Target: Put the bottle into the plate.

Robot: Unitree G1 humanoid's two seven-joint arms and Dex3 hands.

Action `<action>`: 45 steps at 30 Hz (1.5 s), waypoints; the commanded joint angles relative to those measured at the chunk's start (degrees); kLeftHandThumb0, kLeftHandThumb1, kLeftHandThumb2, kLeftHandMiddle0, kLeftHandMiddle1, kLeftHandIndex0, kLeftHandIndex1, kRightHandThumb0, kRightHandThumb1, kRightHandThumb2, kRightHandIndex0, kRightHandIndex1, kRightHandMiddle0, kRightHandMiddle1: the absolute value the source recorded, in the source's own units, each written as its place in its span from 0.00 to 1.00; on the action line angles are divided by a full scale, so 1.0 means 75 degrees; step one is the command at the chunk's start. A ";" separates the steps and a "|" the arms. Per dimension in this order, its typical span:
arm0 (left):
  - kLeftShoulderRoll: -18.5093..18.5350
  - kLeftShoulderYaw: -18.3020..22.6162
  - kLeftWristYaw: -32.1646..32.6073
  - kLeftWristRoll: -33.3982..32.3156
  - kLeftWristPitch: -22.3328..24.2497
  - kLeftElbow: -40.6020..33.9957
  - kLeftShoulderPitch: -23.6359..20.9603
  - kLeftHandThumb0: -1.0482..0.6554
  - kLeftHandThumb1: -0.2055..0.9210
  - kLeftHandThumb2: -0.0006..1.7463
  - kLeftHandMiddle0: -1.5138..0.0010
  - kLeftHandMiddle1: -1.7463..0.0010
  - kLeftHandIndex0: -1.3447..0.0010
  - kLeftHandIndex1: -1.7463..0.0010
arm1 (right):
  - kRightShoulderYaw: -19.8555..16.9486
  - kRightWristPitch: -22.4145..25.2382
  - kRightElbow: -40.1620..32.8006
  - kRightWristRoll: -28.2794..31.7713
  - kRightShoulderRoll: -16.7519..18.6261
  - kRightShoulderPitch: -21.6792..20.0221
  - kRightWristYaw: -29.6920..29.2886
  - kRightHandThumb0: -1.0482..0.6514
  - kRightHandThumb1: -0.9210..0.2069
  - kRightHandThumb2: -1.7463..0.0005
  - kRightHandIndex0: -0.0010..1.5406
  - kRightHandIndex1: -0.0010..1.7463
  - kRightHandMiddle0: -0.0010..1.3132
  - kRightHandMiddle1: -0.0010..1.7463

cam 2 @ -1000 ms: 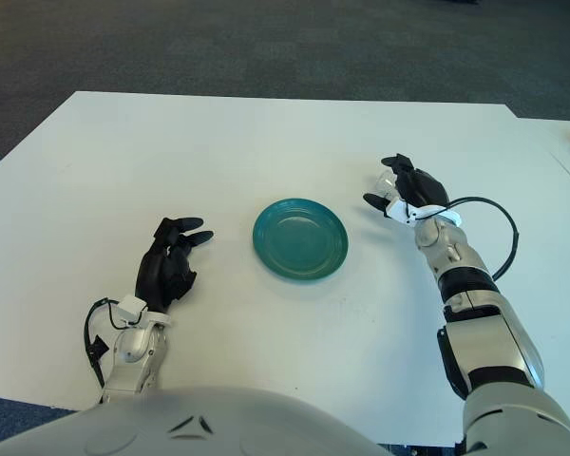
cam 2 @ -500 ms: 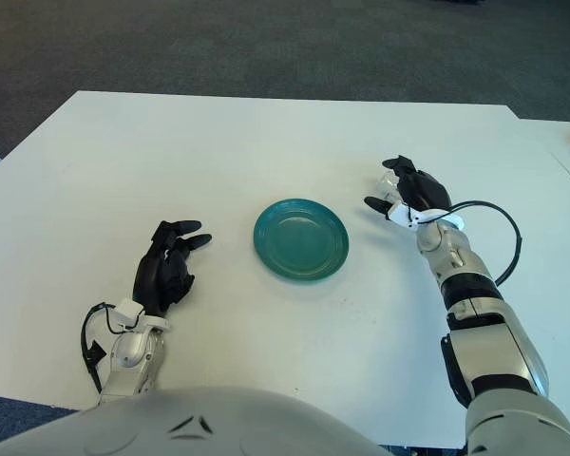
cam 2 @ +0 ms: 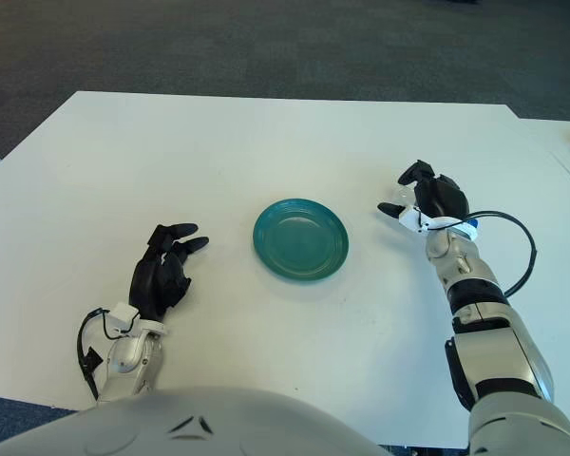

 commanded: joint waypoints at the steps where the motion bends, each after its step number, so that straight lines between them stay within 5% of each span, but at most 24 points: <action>1: -0.0031 0.0062 0.0010 -0.0119 0.0207 0.0149 0.0272 0.29 0.97 0.47 0.68 0.49 0.74 0.32 | -0.0129 0.0210 -0.0261 0.0179 0.0047 0.0278 0.0134 0.34 0.41 0.51 0.57 1.00 0.48 1.00; 5: -0.0060 0.0060 -0.0036 -0.0194 0.0093 0.0141 0.0272 0.29 0.96 0.48 0.68 0.48 0.74 0.31 | -0.0298 0.0430 -0.0652 0.0366 0.0074 0.0410 0.0283 0.33 0.54 0.28 0.60 1.00 0.48 1.00; 11: -0.0074 0.0138 -0.0264 -0.0498 -0.0504 0.0496 0.0094 0.26 0.99 0.46 0.69 0.47 0.75 0.30 | -0.0826 0.1173 -0.2147 0.0884 0.0187 0.0845 0.0790 0.32 0.61 0.19 0.72 1.00 0.51 1.00; 16: -0.0157 0.0228 -0.0661 -0.0902 -0.1313 0.1162 -0.0076 0.25 1.00 0.46 0.69 0.47 0.76 0.30 | -0.1170 0.1511 -0.2946 0.1240 0.0304 0.1112 0.1179 0.32 0.63 0.18 0.77 1.00 0.52 1.00; 24: -0.0243 0.0288 -0.0950 -0.1311 -0.1444 0.1311 -0.0033 0.24 1.00 0.45 0.69 0.47 0.81 0.32 | -0.1465 0.1879 -0.3666 0.1468 0.0363 0.1293 0.1619 0.32 0.63 0.18 0.79 1.00 0.52 1.00; 45: -0.0308 0.0397 -0.1337 -0.1613 -0.1687 0.1435 -0.0188 0.26 1.00 0.47 0.67 0.50 0.84 0.32 | -0.1401 0.1546 -0.3456 0.1134 0.0347 0.1249 0.1595 0.31 0.66 0.15 0.79 1.00 0.55 1.00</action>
